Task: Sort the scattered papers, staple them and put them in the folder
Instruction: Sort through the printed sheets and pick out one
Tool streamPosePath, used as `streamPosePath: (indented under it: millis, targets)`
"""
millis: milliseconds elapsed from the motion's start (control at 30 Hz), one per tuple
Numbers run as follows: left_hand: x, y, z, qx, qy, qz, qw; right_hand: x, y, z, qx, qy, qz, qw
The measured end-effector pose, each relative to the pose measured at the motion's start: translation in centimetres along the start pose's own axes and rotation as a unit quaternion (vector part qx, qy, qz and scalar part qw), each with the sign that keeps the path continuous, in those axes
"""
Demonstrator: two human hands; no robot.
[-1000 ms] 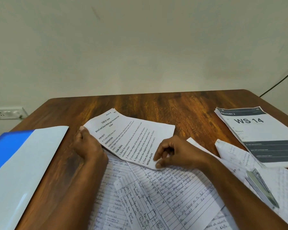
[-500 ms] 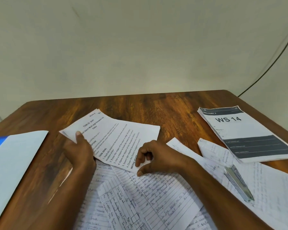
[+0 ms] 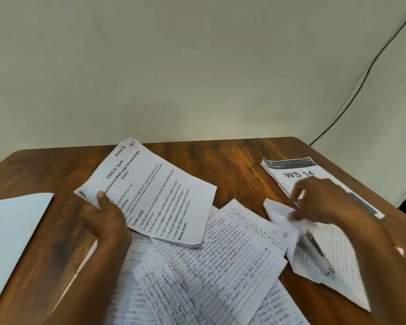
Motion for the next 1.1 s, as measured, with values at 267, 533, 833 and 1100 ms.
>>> streamPosePath:
  millis: [267, 533, 833, 1100]
  targets:
    - [1.5, 0.5, 1.5, -0.032, -0.043, -0.050, 0.997, 3.1, 3.4, 3.3, -0.113, 0.088, -0.168, 0.975]
    - [1.3, 0.3, 1.2, -0.052, -0.131, -0.145, 0.979, 2.6, 3.5, 3.7, -0.125, 0.106, -0.117, 0.979]
    - [3.5, 1.2, 2.0, -0.144, -0.216, -0.332, 0.907, 1.6, 0.1, 0.0, -0.420, 0.042, 0.029, 0.906]
    - [4.7, 1.5, 1.5, -0.282, -0.110, -0.429, 0.851, -1.8, 3.0, -9.1, -0.632, -0.004, 0.019, 0.775]
Point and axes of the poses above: each hand's wrist, its own x-axis away from the middle knuckle, its own y-axis out of the palm, z = x × y, the point moved 3 cm from there along -x, towards the middle knuckle, and after that the axes turned 3 degrees about x, right-handed, at the moved point
